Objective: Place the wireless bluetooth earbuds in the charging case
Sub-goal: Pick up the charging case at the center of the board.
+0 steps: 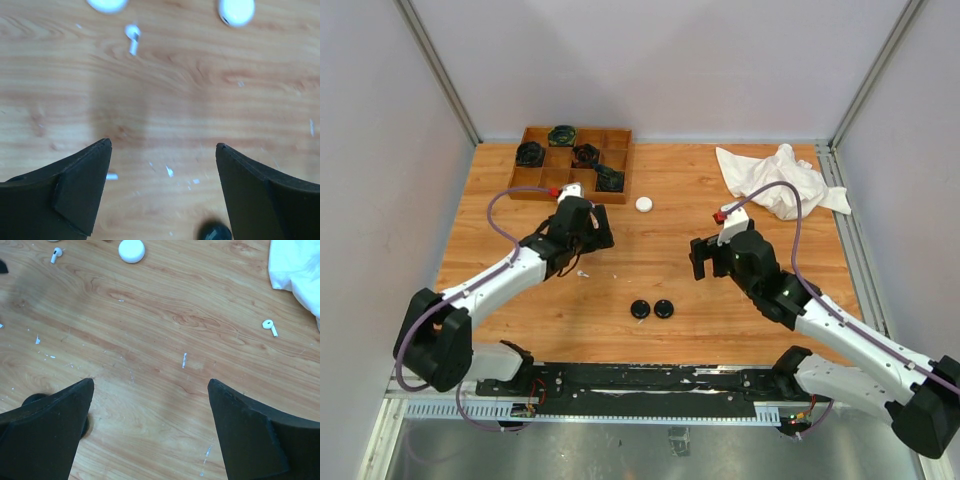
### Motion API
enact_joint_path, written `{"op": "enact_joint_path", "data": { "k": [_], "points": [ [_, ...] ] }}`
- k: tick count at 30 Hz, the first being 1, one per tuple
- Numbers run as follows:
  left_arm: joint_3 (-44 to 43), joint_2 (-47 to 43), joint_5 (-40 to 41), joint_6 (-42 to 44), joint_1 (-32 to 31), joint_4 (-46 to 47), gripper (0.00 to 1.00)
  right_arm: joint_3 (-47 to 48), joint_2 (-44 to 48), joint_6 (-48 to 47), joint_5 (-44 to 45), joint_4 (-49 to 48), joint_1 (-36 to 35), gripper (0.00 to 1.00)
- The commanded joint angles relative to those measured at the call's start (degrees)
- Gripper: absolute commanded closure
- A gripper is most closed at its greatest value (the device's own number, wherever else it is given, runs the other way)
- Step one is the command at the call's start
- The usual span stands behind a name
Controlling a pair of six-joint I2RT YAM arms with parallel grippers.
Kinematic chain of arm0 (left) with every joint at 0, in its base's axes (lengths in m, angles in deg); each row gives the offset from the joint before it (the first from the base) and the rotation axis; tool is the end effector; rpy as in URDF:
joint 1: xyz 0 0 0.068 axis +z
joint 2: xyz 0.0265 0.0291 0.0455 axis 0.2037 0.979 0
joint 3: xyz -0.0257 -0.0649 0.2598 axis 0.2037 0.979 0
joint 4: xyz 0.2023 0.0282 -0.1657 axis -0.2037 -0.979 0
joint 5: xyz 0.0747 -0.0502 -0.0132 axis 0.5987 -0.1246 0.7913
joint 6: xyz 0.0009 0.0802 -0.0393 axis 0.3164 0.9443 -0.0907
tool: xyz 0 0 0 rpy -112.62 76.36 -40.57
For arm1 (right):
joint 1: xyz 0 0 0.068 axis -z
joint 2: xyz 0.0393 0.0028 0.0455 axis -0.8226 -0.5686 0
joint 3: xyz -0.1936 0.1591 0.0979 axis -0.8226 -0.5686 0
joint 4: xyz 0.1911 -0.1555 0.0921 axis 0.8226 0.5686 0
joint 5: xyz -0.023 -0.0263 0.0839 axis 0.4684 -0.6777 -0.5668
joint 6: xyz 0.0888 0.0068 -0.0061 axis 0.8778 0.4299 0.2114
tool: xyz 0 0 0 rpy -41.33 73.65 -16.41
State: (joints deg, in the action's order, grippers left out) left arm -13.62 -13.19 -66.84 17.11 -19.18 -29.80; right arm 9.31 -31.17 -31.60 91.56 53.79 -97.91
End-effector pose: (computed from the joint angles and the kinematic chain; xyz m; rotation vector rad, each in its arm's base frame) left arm 0.2762 -0.1421 0.2041 -0.1725 2.2647 -0.3033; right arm 0.2063 0.1590 0.2676 -0.3189 1.8985 0.3669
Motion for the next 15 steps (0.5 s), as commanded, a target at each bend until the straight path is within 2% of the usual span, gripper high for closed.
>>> {"op": "enact_joint_path", "data": {
  "k": [1,10,15],
  "points": [
    [-2.92,5.32,6.09,3.64,4.32,4.94,0.11,-2.11,2.38,-2.65,-2.04,-6.30,0.65,0.01],
    [-11.42,20.53,12.15,5.77,9.81,13.46,0.16,-4.27,2.40,-4.79,-5.67,-9.89,0.71,0.01],
    [-15.25,27.97,11.23,7.67,11.72,16.59,0.20,-4.27,1.80,-6.15,-6.49,-10.36,0.78,0.02]
  ]
}}
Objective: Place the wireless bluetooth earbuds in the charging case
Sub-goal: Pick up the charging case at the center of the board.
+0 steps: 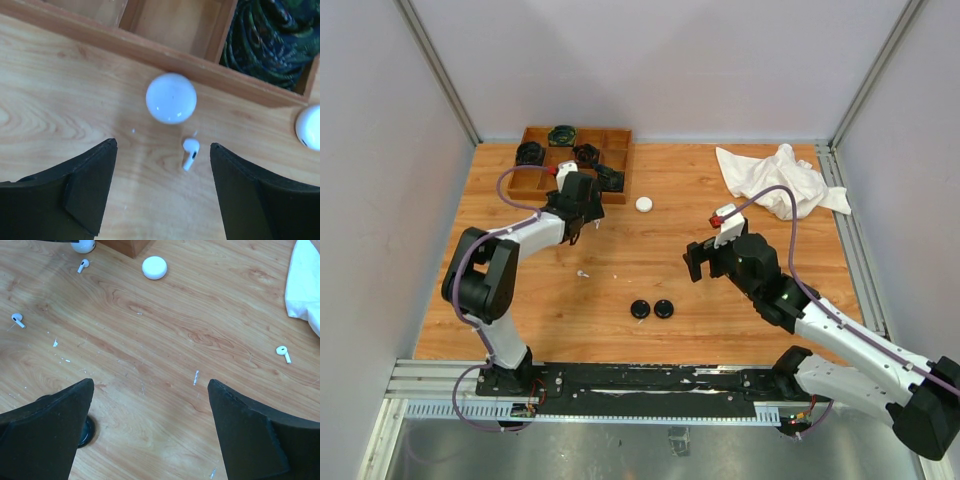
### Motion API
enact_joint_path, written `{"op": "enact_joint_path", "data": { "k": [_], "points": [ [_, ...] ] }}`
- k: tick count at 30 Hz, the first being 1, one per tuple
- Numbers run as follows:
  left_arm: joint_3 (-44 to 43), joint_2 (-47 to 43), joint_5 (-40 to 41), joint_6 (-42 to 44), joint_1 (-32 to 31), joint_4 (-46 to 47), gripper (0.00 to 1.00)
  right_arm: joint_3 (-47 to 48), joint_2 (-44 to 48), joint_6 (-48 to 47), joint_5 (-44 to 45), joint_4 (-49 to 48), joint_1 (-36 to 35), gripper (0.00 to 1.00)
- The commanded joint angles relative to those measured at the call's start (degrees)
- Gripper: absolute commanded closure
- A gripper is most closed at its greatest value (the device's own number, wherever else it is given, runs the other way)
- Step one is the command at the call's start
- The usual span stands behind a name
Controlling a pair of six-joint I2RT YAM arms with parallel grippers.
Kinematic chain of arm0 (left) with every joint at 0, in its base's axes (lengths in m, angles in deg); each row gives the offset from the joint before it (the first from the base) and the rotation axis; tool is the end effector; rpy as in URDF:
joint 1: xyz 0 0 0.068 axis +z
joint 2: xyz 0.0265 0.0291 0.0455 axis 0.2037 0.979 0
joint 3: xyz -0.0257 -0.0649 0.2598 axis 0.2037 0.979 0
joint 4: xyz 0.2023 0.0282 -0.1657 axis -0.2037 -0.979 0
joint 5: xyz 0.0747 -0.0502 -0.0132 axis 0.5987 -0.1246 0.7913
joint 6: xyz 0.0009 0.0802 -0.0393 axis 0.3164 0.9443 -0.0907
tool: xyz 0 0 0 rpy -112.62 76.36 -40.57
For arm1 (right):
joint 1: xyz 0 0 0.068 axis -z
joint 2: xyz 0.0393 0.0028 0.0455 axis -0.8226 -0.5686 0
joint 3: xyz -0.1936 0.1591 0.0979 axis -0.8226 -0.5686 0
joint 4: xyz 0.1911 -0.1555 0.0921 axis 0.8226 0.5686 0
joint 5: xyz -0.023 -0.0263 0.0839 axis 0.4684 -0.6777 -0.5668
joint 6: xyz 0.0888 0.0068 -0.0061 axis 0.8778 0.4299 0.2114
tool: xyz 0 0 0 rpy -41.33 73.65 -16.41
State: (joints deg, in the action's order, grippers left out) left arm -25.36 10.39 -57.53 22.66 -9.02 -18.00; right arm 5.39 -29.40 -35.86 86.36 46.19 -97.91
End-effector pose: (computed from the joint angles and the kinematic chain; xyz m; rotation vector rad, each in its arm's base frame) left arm 0.3807 -0.1099 0.1650 -0.3397 2.1835 0.0144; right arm 0.2011 0.1637 0.2664 -0.4177 1.7972 0.4392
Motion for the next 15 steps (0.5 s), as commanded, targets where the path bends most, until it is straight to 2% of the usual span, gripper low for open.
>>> {"op": "enact_joint_path", "data": {
  "k": [1,10,15],
  "points": [
    [-4.39,5.76,1.20,1.97,2.12,4.79,0.20,-0.41,-0.12,-2.00,-1.35,-2.84,0.74,0.01],
    [-9.41,13.58,-2.52,2.22,3.54,6.00,0.24,-0.50,-0.96,-3.18,-3.64,-3.60,0.78,0.01],
    [-10.76,15.81,-3.70,1.93,3.66,5.10,0.30,-0.50,-0.88,-3.76,-4.10,-3.63,0.74,0.02]
  ]
}}
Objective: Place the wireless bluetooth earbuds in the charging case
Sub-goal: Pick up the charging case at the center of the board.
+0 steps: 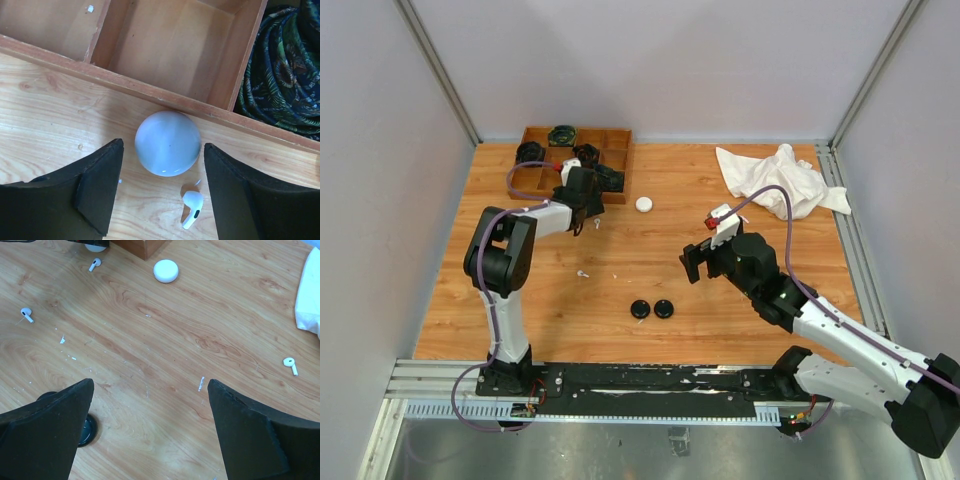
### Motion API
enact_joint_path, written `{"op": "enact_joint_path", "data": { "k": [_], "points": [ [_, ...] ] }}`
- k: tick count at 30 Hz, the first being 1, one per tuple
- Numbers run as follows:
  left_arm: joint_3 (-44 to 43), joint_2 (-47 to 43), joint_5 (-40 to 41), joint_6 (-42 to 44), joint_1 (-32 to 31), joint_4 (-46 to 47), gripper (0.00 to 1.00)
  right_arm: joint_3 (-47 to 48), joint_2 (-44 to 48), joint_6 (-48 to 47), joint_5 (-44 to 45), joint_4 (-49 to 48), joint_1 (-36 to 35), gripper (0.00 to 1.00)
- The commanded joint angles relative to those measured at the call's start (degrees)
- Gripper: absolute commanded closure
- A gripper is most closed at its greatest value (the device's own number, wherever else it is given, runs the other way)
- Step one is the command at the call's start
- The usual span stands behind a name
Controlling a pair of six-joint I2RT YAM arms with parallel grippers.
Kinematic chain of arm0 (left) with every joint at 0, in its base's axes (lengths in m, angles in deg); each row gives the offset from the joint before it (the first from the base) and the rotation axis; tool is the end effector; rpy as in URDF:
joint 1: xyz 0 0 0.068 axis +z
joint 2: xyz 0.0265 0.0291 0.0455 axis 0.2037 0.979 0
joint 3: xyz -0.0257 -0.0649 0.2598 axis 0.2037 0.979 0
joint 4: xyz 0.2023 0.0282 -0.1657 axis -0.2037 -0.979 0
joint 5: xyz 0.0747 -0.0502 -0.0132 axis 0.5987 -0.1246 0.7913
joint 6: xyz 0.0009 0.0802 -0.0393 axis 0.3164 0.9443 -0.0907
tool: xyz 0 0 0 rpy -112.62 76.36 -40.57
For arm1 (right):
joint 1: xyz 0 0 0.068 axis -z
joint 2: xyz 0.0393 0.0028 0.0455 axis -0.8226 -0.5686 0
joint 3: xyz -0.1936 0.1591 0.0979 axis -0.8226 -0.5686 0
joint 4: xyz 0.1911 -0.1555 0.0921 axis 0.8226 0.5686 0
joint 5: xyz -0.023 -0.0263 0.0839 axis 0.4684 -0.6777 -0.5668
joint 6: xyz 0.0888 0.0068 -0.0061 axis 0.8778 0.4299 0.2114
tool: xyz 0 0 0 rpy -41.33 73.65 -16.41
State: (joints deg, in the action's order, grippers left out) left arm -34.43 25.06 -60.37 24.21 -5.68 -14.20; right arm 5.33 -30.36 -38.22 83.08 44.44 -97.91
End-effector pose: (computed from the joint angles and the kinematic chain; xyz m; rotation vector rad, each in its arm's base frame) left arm 0.4334 -0.1061 0.1215 -0.3473 2.2264 0.0249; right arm 0.2013 0.1699 0.2662 -0.4908 1.7708 0.4659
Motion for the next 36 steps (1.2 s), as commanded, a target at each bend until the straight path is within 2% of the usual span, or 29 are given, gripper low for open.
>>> {"op": "enact_joint_path", "data": {
  "k": [1,11,21,24,29,36],
  "points": [
    [-1.71,1.40,-0.84,0.47,0.30,1.34,0.31,-0.43,0.08,-1.41,-0.90,-1.91,0.74,0.01],
    [-0.15,0.11,-0.45,2.75,0.30,1.32,0.46,0.16,-0.47,-1.48,-2.31,-1.39,0.76,0.02],
    [9.80,-9.93,-5.88,7.30,0.30,6.13,0.52,2.21,-2.55,1.08,-3.20,-0.48,0.75,0.02],
    [13.64,-14.35,-9.16,8.07,0.28,8.02,0.53,2.85,-4.89,1.40,-5.56,-0.39,0.83,0.02],
    [20.49,-22.32,-12.47,9.38,-1.16,11.18,0.52,7.64,-9.31,4.77,-11.78,5.61,2.85,0.01],
    [26.98,-31.80,-11.54,14.40,-8.86,13.47,0.51,7.61,-9.55,6.96,-21.02,3.18,5.80,0.01]
  ]
}}
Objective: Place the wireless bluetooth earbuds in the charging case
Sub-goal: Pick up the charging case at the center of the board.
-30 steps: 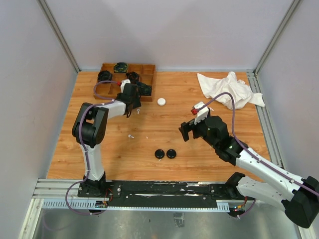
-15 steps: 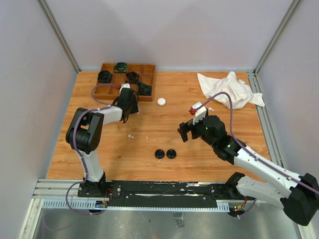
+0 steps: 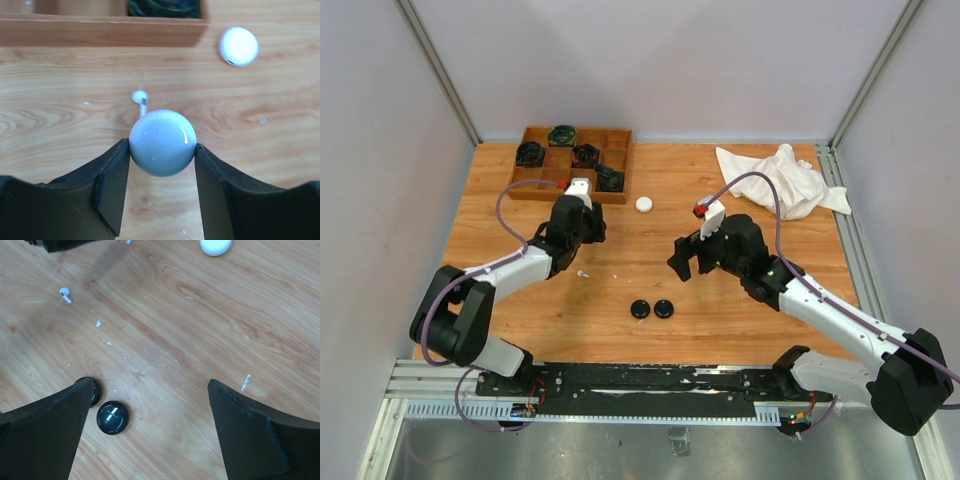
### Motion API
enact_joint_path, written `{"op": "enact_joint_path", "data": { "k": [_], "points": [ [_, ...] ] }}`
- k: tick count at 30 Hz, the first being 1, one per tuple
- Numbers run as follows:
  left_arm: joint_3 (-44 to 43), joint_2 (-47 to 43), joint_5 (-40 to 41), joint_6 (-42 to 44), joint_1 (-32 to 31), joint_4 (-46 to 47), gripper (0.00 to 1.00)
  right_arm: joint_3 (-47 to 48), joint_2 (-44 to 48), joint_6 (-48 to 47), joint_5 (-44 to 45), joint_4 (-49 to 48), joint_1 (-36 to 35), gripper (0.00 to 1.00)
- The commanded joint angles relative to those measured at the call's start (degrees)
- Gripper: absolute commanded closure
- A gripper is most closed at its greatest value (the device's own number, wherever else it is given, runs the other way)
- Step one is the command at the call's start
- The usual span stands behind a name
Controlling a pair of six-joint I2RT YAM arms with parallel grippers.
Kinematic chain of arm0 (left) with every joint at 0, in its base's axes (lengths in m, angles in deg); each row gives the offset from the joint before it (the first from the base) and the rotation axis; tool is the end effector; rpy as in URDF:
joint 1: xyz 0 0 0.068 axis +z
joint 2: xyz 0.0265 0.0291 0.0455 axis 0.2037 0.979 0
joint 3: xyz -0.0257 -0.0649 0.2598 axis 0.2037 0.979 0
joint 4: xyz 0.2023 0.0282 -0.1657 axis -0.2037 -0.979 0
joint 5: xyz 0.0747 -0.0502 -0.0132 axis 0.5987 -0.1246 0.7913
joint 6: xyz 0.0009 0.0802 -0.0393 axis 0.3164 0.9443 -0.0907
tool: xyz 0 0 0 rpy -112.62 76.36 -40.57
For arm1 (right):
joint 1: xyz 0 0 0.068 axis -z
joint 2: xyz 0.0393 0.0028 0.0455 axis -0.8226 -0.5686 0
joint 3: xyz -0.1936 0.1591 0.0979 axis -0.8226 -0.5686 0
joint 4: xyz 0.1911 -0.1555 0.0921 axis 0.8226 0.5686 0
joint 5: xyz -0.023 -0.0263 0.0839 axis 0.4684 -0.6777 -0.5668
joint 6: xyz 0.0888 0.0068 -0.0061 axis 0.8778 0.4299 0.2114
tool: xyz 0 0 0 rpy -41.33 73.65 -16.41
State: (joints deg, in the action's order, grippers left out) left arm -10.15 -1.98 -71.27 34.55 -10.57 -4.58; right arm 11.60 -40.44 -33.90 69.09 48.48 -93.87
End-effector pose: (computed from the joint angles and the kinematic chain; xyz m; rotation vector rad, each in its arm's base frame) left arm 0.3325 -0.1213 0.1746 0.0179 2.0948 -0.2134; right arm 0.2247 0.1897 0.2539 -0.5690 1.9256 0.6511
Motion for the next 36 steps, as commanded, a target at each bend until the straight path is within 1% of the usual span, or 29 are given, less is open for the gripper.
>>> {"op": "enact_joint_path", "data": {
  "k": [1,4,7,10,12,19,25,28,36],
  "points": [
    [4.11,-6.26,-0.55,4.63,-5.24,4.66,0.51,1.27,0.62,3.08,-8.23,-1.71,2.13,0.01],
    [7.28,-11.18,0.10,7.16,-9.23,7.05,0.50,0.38,0.68,4.60,-13.59,-4.66,3.78,0.01],
    [10.28,-15.69,1.42,11.02,-13.59,9.41,0.50,-0.81,0.82,7.80,-17.12,-8.72,5.28,0.01],
    [12.13,-19.75,2.20,15.04,-18.03,10.74,0.50,-1.45,1.01,10.22,-18.44,-11.84,5.89,0.01],
    [12.95,-21.54,2.85,17.30,-20.33,11.24,0.50,-0.98,1.00,10.67,-18.78,-12.07,5.99,0.01],
    [15.52,-26.85,1.45,26.50,-26.49,14.65,0.50,-0.48,0.21,13.02,-22.08,-14.96,6.17,0.01],
    [16.29,-28.26,-3.59,33.88,-29.90,16.06,0.51,-1.24,-1.70,17.39,-28.60,-22.40,6.10,0.09],
    [17.06,-28.98,-5.54,36.64,-31.28,17.94,0.52,-0.97,-2.88,17.35,-29.97,-23.50,6.14,0.17],
    [16.33,-30.08,-7.40,41.94,-33.79,17.83,0.53,-0.26,-6.13,16.57,-36.18,-25.67,5.76,0.31]
  ]
}}
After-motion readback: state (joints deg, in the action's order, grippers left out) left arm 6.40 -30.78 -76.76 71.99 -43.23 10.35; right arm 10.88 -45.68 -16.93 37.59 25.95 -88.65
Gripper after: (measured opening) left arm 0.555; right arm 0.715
